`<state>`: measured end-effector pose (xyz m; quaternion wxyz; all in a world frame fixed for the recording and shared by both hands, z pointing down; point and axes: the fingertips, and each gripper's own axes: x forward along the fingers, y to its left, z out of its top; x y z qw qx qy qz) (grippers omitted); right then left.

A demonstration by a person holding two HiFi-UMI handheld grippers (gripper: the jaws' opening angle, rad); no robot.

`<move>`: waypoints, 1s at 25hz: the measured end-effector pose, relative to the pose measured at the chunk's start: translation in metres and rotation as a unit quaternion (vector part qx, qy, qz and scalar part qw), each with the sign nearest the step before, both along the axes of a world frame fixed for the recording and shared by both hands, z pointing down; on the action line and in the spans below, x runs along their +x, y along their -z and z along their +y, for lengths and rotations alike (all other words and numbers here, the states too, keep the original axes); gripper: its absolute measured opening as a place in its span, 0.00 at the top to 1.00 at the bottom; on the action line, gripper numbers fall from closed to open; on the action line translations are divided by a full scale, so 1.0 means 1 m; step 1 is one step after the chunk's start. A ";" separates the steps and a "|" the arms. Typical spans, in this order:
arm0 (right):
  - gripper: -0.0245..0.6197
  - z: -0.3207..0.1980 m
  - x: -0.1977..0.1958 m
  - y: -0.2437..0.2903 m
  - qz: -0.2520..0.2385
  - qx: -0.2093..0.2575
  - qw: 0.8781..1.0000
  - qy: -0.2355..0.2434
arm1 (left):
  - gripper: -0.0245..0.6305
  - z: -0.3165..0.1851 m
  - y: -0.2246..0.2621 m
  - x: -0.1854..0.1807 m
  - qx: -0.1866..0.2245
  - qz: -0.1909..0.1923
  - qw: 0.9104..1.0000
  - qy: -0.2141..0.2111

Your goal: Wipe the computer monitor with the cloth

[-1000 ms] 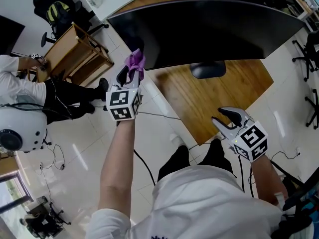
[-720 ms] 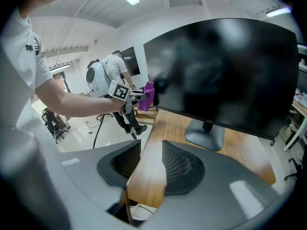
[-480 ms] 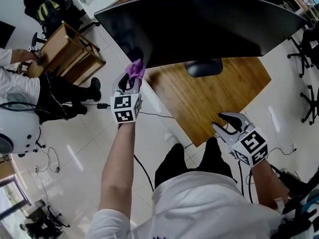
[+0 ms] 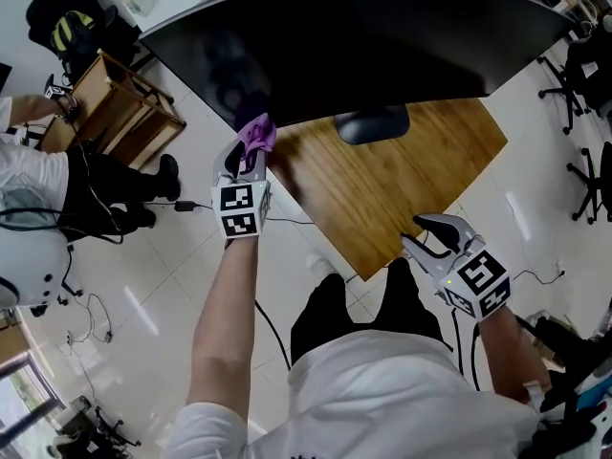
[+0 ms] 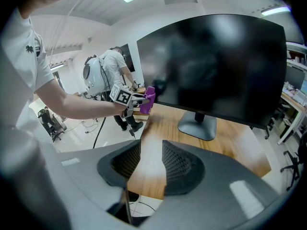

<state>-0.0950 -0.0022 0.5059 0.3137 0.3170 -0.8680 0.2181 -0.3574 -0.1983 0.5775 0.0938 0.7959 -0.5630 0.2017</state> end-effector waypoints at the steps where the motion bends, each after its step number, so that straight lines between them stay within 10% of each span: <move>1: 0.75 0.001 0.003 0.001 0.000 0.000 1.000 -0.003 | 0.77 -0.001 0.000 0.003 0.000 0.000 1.000 -0.002; 25: 0.75 0.021 0.072 -0.004 -0.010 -0.010 0.997 -0.072 | 0.77 -0.011 -0.011 0.128 -0.031 0.001 0.996 -0.083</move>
